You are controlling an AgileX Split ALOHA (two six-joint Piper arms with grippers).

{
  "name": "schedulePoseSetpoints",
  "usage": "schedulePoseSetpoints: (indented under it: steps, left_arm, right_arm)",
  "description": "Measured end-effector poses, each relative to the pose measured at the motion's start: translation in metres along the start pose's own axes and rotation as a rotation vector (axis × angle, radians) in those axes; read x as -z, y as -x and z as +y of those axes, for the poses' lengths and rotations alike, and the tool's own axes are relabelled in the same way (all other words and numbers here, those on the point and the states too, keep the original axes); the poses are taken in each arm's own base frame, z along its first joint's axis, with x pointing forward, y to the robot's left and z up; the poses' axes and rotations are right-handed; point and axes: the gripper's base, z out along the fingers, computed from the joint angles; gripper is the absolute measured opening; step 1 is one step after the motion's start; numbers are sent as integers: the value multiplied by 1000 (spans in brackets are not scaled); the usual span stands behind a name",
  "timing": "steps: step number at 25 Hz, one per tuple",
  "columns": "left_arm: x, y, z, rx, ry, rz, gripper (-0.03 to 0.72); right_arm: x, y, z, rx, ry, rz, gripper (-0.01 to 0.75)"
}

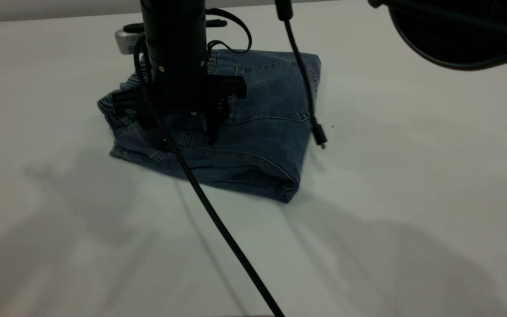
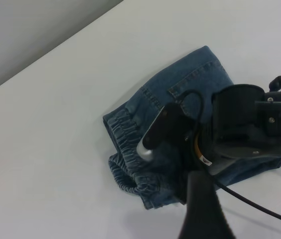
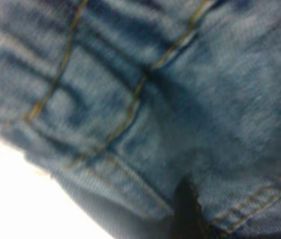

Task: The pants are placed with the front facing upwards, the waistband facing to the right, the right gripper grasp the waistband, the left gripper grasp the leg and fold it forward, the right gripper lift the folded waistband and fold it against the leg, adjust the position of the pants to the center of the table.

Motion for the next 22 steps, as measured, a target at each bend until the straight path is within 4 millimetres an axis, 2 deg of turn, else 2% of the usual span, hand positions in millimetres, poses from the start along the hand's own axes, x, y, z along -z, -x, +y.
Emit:
schedulePoseSetpoints:
  steps: [8,12,15,18,22]
  left_arm:
    - [0,0,0,0,0,0,410]
    - [0,0,0,-1,1,-1,410]
    - [0,1,1,-2,6,-8,410]
    - [7,1,-1,-5,12,-26,410]
    - [32,-1,-7,-17,22,-71,410]
  right_arm:
    - [7,1,-2,171,-52,-21,462]
    - [30,4,-2,192,-70,-55,462]
    - [68,5,5,193,-27,-108,462]
    - [121,3,12,221,22,-193,462]
    - [209,-10,17,290,77,-342,462]
